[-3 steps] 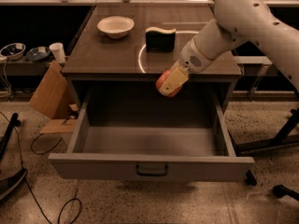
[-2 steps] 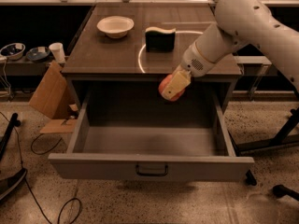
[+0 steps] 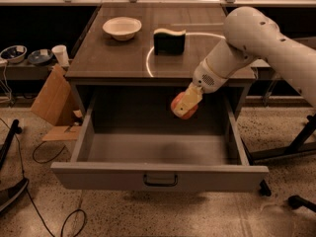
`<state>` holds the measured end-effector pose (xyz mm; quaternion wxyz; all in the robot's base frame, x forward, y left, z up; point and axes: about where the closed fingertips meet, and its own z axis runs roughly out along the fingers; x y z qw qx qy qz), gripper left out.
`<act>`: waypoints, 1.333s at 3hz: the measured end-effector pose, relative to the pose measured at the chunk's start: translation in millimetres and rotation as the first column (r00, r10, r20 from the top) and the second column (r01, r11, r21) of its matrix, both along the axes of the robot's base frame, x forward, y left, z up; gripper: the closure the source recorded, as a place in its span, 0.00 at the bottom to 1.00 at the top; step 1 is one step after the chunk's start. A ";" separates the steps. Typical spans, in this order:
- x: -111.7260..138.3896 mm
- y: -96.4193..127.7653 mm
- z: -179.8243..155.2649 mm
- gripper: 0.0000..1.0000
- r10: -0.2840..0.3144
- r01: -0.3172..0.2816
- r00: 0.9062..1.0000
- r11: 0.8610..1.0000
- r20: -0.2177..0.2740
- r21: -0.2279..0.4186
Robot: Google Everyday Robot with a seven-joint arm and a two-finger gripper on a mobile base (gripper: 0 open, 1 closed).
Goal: Place apple into top drawer
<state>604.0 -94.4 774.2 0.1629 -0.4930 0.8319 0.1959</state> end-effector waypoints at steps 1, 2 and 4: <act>-1.8 -1.0 -28.4 1.00 -0.013 0.012 0.998 1.000 -0.063 -0.021; -2.4 7.3 -56.4 1.00 -0.017 0.011 0.995 0.998 -0.100 -0.059; -6.3 13.2 -92.5 1.00 -0.025 0.006 0.988 0.992 -0.151 -0.124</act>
Offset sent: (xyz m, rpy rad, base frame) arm -0.0027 0.0138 -0.0861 -0.1068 0.1362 -0.0215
